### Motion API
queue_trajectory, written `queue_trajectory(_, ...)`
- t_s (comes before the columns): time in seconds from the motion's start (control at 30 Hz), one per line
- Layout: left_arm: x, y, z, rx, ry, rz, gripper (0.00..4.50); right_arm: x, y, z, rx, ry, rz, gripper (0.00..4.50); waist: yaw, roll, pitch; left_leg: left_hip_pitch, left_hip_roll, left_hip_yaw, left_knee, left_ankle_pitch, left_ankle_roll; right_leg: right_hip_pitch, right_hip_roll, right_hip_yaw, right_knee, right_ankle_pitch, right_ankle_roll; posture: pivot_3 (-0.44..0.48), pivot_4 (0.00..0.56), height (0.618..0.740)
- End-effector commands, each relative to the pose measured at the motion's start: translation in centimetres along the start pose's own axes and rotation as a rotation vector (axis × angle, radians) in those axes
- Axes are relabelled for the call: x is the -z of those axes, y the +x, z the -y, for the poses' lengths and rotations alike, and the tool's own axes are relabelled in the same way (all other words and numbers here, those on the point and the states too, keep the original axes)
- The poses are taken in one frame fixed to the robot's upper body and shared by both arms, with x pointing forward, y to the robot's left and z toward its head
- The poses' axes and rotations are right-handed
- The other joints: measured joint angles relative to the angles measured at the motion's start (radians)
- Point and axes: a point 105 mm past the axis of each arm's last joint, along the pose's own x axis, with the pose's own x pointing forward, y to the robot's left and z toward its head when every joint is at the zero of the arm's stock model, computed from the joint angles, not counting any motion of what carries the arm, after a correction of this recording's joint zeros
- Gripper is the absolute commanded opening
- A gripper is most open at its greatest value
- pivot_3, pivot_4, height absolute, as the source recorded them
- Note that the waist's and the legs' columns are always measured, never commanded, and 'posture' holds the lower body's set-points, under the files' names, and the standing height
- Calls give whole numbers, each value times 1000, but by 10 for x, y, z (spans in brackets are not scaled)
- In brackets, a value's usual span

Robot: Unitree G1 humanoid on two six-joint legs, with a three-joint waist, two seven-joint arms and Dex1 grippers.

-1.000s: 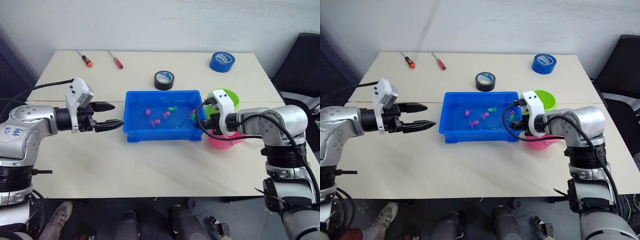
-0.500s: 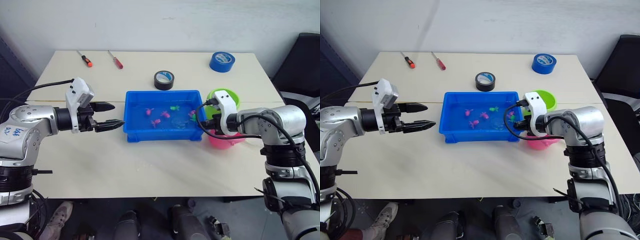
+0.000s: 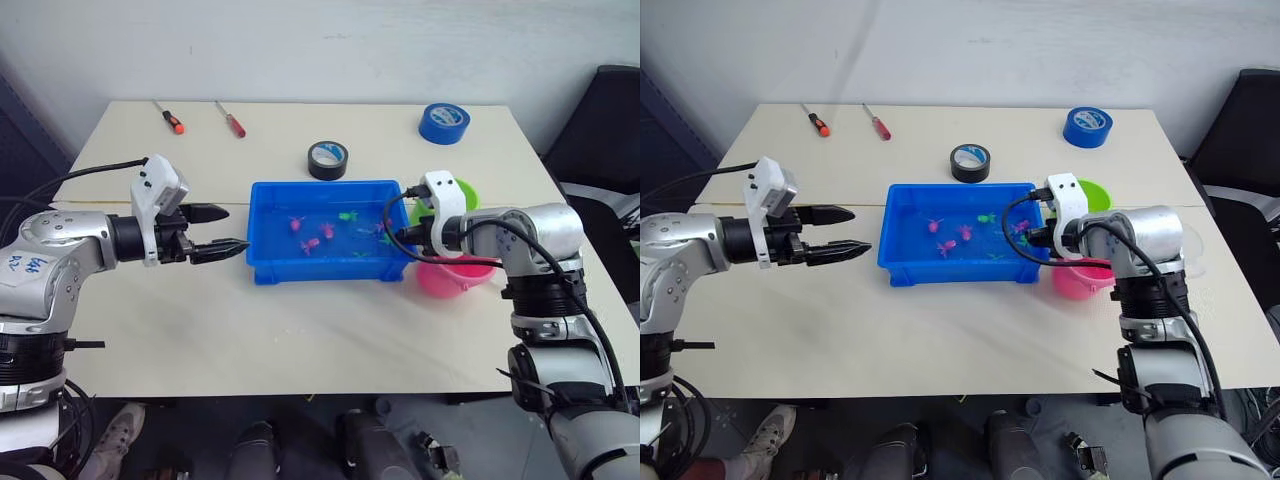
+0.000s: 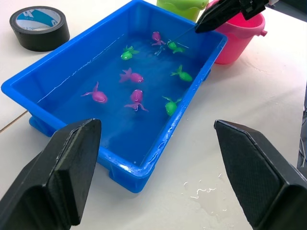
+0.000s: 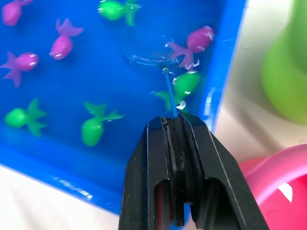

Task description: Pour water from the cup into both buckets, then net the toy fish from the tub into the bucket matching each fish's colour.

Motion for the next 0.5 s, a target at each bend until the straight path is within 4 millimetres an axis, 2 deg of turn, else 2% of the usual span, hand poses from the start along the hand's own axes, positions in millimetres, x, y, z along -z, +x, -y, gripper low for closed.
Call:
queue_trajectory(0.03,-11,-8,2,-13,45,23,4122,-13,-8,4,29,-25,35,0,0,0,0,0,0,0,0,0,0,0,0,0,0,0,0,0,150,734)
queue_trajectory(0.27,-11,-6,2,-11,44,25,4122,-21,-11,12,80,-75,97,0,1,0,0,0,0,0,0,0,0,0,0,0,0,0,0,0,150,734)
queue_trajectory(0.5,-11,-7,-1,-11,49,23,4122,-25,-21,7,63,-170,208,0,2,0,0,0,0,0,0,0,0,0,0,0,0,0,0,0,150,734)
